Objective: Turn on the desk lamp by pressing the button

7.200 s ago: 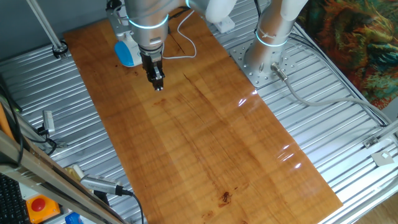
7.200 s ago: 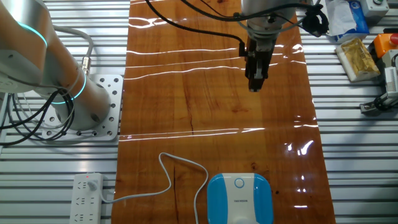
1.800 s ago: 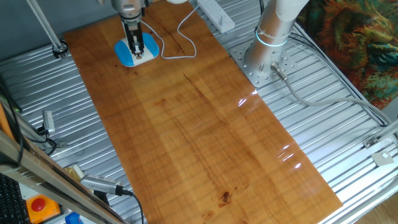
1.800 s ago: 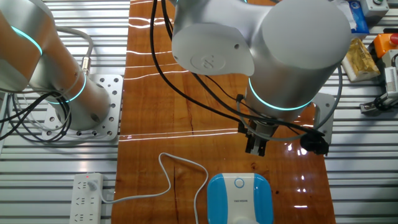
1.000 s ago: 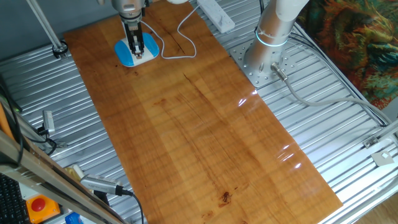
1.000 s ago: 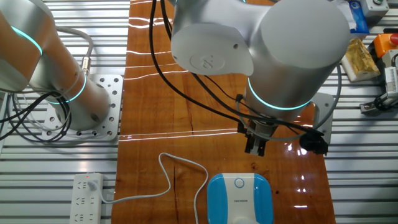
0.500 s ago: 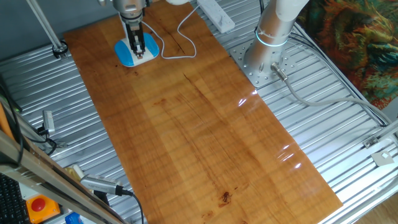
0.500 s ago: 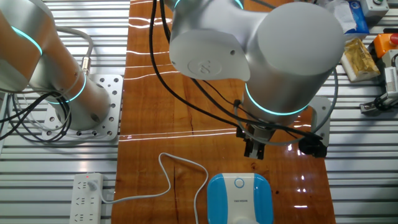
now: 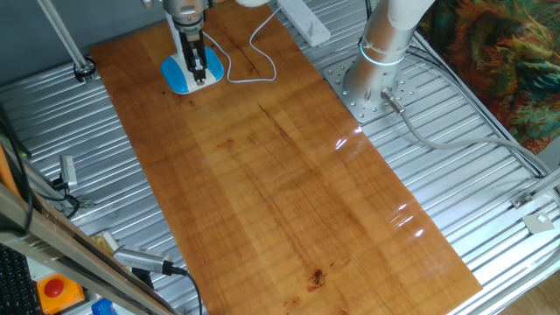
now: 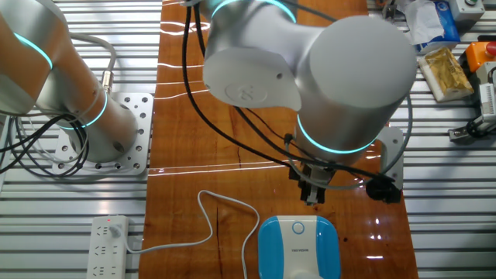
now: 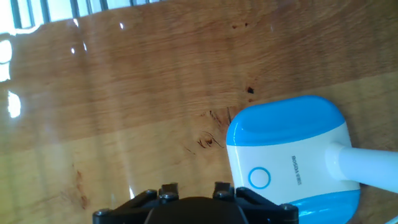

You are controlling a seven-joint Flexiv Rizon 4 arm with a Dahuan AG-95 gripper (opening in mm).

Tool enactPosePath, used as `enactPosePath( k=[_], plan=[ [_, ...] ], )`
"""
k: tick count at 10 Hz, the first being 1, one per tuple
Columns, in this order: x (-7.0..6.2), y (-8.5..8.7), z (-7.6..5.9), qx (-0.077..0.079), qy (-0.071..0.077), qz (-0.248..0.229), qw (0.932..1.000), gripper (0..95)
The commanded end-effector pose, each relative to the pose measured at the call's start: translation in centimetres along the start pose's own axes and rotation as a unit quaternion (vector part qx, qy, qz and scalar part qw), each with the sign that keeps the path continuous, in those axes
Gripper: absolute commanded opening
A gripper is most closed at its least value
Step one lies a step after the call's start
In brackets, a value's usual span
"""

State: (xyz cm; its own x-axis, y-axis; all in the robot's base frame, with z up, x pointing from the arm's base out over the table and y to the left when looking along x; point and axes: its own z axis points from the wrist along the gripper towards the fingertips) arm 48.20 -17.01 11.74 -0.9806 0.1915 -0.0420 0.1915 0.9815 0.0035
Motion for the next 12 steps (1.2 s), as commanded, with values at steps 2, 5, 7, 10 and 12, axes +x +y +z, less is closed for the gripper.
enactPosePath(
  k=[2,5,7,10,12],
  plan=[
    [-0.2,-0.3,0.9,-0.002,0.001,0.004,1.0000,95.0],
    [-0.3,-0.9,2.7,-0.002,0.000,0.000,1.0000,95.0],
    [-0.2,-1.2,3.2,-0.002,0.000,0.001,1.0000,95.0],
    [-0.2,-1.6,4.2,-0.002,0.000,0.004,1.0000,95.0],
    [-0.2,-1.7,4.9,-0.003,0.000,0.002,1.0000,95.0]
  ],
)
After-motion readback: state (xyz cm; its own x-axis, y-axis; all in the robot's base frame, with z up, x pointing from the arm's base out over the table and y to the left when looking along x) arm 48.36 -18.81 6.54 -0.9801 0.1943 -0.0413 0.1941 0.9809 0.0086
